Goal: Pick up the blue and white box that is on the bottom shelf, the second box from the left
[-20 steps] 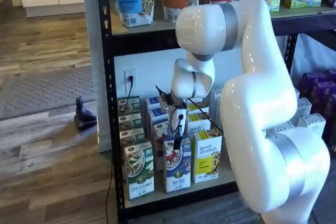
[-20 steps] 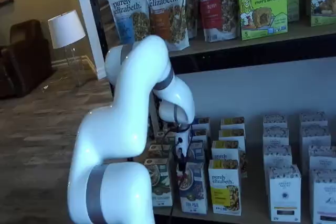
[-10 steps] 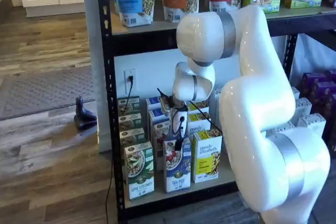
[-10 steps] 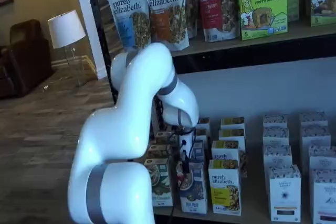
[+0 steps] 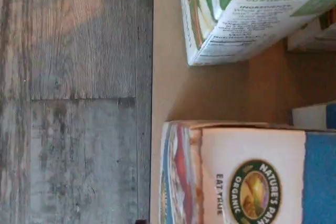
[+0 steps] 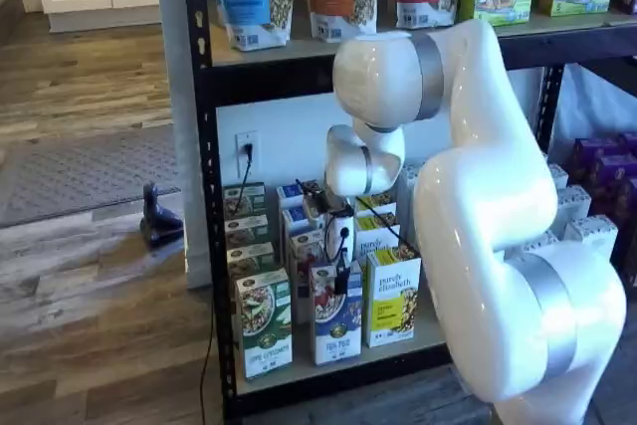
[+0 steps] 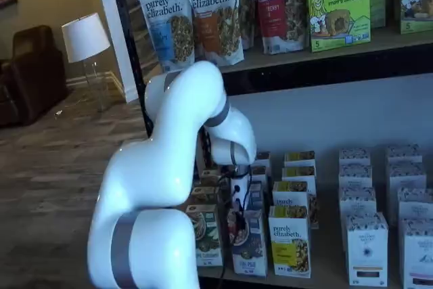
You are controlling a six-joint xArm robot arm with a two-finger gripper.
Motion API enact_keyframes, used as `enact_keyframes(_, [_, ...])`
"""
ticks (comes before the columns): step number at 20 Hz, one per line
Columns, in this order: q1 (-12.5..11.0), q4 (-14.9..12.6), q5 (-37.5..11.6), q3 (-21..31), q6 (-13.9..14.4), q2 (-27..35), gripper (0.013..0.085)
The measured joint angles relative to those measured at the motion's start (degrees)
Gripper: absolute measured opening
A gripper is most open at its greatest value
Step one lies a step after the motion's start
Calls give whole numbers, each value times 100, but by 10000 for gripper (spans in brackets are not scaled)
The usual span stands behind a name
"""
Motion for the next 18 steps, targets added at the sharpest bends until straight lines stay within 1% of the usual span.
enact_keyframes(3, [25, -136, -62, -11, 137, 56, 850])
enact_keyframes(6, [43, -288, 7, -84, 283, 120, 850])
enact_keyframes(9, [58, -352, 55, -130, 352, 164, 850])
enact_keyframes(13, [71, -368, 178, -209, 381, 209, 850])
enact_keyframes(15, [78, -365, 209, -223, 386, 219, 770])
enact_keyframes(16, [80, -367, 192, -212, 390, 219, 770])
enact_keyframes(18, [84, -397, 161, -189, 419, 214, 690])
